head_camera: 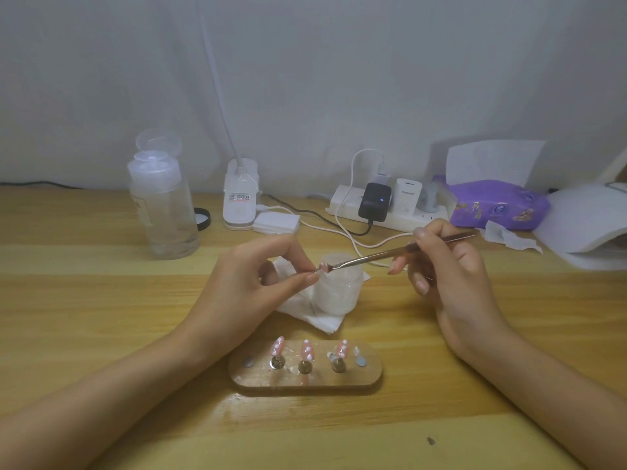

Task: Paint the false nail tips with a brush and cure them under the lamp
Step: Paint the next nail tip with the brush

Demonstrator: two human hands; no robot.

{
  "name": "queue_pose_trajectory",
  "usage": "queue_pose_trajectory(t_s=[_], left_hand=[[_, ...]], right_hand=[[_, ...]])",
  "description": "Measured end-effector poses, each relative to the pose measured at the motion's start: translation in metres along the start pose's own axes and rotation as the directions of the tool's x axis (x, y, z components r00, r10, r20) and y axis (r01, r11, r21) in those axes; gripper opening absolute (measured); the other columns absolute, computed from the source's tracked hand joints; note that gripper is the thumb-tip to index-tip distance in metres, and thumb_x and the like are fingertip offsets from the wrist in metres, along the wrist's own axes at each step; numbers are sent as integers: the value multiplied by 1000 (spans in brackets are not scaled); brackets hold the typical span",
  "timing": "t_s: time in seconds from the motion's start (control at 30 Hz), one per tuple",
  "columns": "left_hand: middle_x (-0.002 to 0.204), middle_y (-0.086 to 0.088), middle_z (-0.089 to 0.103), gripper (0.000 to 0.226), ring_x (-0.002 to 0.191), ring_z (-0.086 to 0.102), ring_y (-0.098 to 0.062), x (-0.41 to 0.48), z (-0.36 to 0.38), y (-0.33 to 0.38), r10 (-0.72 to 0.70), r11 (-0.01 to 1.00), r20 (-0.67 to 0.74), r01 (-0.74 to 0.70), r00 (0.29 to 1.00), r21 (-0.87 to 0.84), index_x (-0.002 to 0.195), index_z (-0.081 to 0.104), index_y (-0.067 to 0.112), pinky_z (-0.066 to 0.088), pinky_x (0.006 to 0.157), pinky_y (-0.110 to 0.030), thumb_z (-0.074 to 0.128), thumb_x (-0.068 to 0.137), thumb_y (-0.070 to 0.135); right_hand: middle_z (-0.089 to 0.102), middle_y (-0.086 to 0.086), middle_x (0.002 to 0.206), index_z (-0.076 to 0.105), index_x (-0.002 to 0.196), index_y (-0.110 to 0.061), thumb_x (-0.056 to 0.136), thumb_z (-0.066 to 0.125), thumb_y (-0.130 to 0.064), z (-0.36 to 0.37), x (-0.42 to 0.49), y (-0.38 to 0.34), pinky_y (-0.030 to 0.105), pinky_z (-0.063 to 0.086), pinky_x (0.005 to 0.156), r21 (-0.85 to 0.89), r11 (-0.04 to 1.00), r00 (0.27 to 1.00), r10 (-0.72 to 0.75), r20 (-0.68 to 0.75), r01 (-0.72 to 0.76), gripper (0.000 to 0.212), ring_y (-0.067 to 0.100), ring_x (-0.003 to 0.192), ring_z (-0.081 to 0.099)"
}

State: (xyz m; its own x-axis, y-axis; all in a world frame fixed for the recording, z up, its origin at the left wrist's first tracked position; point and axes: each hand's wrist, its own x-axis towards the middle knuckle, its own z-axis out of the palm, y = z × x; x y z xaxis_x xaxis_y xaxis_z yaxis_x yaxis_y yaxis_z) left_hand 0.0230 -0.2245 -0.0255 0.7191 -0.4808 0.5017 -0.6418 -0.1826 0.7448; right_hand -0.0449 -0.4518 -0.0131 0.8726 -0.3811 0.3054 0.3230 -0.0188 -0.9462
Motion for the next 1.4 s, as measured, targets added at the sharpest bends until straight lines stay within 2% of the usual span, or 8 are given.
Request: queue_pose_trajectory(t_s=[0.17,0.53,0.73,0.87,1.03,1.17,1.33,1.4], left_hand=[[75,16,63,13,49,38,-5,1,0,0,13,1000,2,-13,1000,6,77,67,28,33,53,-8,77,84,23],[77,12,62,15,49,37,-5,2,1,-1,32,999,-5,-32,999,24,77,67,26,32,53,-9,78,84,19],[73,8,61,14,47,36,-7,2,1,-2,19,1000,-6,-19,1000,7,76,67,25,31,50,-13,79,83,21],[78,12,64,16,48,37,-7,2,1,-1,15,1000,-8,-15,1000,1,75,67,29,32,50,-12,79,83,22],[56,13,50,15,47,33,-5,0,1,-3,-3,1000,-6,3,1000,-2,75,67,26,28,48,-16,79,83,22],[62,16,57,13,47,36,-6,1,0,-1,0,1000,4,0,1000,-3,75,68,27,30,47,-16,79,82,26],[75,-11,66,12,48,35,-13,1,0,-3,-23,999,5,23,1000,-46,75,69,26,31,49,-26,79,80,30],[77,-9,68,12,48,35,-12,2,1,-2,-24,998,9,24,1000,-53,75,69,26,31,49,-26,79,80,30]], right_hand=[[70,8,66,49,68,-27,101,49,-23,0,-1,-2,18,28,43,79,997,1000,-12,18,10,34,10,42,39],[71,10,67,46,73,-21,101,50,-23,2,-1,0,16,30,42,55,998,997,-47,56,43,28,10,40,36],[70,10,65,44,76,-17,102,48,-17,-1,0,-1,18,30,43,-1,999,999,-37,-27,37,27,12,42,35],[70,10,66,48,74,-19,101,49,-20,2,-3,-2,17,31,43,30,994,992,-109,59,107,27,10,41,37],[68,9,61,44,75,-15,102,47,-14,0,-1,-1,18,29,42,-33,997,998,-67,-19,67,27,12,40,32],[70,10,65,49,72,-22,100,49,-21,1,-2,-2,18,29,42,43,993,994,-111,21,110,28,11,40,35],[68,10,62,45,75,-13,102,48,-14,1,-1,-1,18,31,43,-38,997,997,-72,8,72,27,13,40,33],[68,11,62,45,75,-14,102,47,-13,0,-1,-1,18,29,42,-25,998,998,-63,-22,62,27,12,40,33]])
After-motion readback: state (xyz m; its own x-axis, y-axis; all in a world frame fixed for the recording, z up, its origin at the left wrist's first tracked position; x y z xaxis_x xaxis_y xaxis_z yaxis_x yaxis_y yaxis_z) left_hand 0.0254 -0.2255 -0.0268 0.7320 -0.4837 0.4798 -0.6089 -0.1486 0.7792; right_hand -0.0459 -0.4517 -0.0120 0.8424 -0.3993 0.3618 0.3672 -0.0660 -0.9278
